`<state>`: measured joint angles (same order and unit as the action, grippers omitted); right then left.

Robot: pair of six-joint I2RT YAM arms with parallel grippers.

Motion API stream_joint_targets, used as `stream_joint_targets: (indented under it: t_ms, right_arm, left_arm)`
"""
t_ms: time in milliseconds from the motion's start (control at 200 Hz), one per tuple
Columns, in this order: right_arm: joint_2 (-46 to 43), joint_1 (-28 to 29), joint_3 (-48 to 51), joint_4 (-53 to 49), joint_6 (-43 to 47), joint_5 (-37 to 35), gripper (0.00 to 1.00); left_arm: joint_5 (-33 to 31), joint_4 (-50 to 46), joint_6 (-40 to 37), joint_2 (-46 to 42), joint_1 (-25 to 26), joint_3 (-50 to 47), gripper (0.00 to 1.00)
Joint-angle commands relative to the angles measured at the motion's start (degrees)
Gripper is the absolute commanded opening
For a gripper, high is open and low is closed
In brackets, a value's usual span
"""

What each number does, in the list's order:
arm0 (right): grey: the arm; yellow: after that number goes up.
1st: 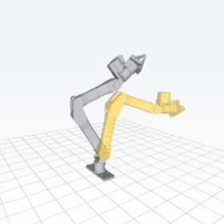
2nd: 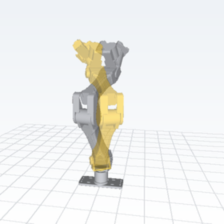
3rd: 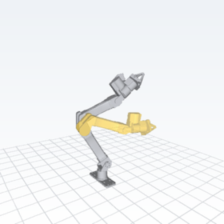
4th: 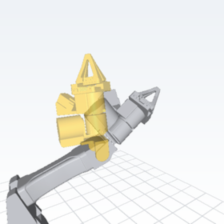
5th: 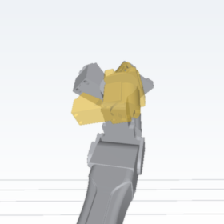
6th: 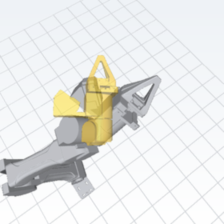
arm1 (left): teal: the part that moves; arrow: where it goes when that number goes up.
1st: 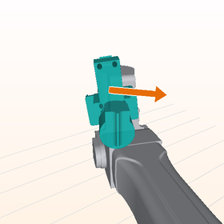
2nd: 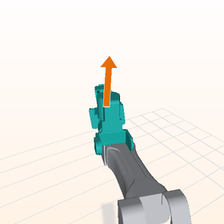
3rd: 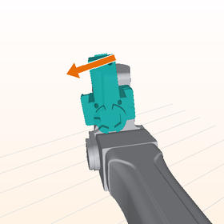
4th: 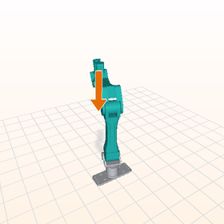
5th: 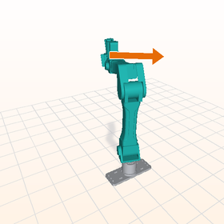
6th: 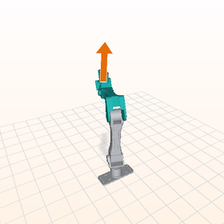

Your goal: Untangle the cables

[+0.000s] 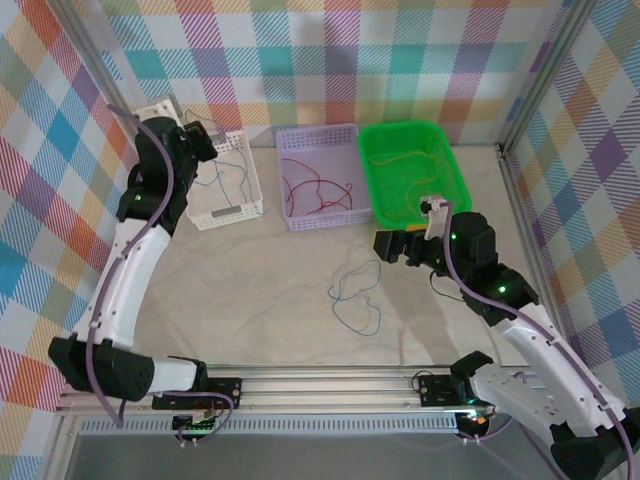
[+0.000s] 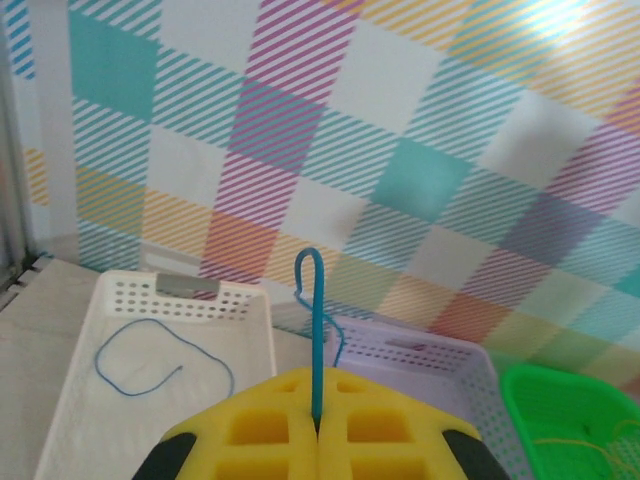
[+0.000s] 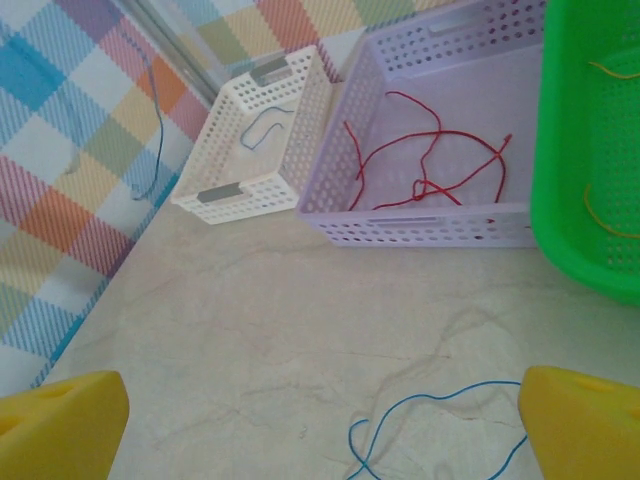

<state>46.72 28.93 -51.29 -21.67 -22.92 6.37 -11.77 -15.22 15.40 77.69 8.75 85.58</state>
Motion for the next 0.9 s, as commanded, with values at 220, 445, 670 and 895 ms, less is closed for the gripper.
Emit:
stream_joint_targets:
  t_ms: [220, 445, 670, 895]
  right_arm:
    - [-2.16, -0.01, 1.97, 0.5, 1.36, 4.54, 1.0]
    - [-1.88, 0.08, 3.24, 1.13, 0.53, 6.67, 1.0]
    - [-1.98, 0.16, 4.26, 0.76, 0.18, 7.03, 1.0]
    - [-1.8, 0.34, 4.7, 0.69, -0.1, 8.02, 1.0]
  left_arm:
    - [0.35, 3.06, 2.4, 7.3, -3.86, -0.65, 0.0]
    - [-0.11, 3.21, 2.95, 14.04, -5.78, -1.83, 0.0]
    - [1.21, 1.71, 4.61, 19.86, -6.12, -2.64, 0.0]
    - [-1.34, -4.1, 5.66, 25.38, -6.33, 1.49, 0.0]
